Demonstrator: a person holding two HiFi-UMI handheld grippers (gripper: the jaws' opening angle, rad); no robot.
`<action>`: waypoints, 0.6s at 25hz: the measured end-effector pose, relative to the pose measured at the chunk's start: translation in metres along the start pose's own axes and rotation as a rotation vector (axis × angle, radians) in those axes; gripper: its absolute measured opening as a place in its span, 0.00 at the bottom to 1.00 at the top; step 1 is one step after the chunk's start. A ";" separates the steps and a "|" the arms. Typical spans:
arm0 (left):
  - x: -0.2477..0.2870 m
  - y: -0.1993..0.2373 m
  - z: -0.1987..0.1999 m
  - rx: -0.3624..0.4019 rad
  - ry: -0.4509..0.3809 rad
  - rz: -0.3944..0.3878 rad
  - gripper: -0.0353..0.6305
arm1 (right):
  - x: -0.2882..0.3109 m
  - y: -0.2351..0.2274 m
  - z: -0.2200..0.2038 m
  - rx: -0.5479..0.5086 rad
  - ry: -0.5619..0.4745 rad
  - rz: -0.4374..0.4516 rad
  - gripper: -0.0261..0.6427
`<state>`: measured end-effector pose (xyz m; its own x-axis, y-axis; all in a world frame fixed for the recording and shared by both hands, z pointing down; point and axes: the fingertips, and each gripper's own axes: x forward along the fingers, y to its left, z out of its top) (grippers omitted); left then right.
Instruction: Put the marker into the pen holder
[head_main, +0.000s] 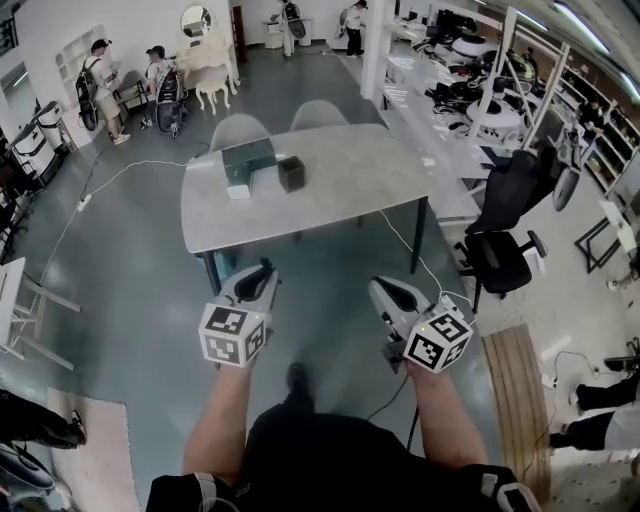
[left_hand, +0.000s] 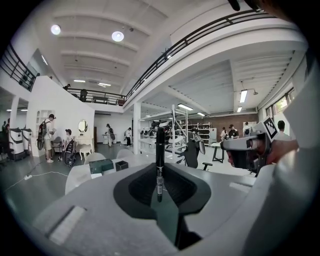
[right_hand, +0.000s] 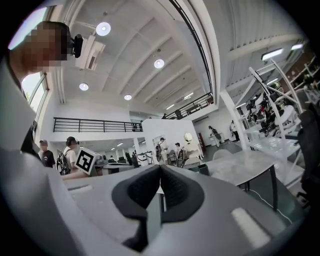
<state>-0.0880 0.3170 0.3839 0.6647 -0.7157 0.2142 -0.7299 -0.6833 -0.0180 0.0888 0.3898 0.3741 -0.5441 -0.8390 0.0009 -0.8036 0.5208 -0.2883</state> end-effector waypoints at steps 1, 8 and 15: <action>0.008 0.006 0.000 -0.003 -0.006 -0.003 0.13 | 0.007 -0.006 0.000 -0.002 0.004 -0.004 0.04; 0.067 0.068 0.008 -0.021 -0.020 -0.013 0.13 | 0.080 -0.046 0.011 -0.006 0.031 -0.022 0.04; 0.116 0.163 0.015 -0.050 -0.038 -0.009 0.13 | 0.197 -0.072 0.020 0.000 0.078 -0.022 0.04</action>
<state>-0.1270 0.1203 0.3908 0.6760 -0.7154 0.1765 -0.7305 -0.6821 0.0332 0.0444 0.1833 0.3757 -0.5438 -0.8352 0.0821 -0.8153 0.5025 -0.2877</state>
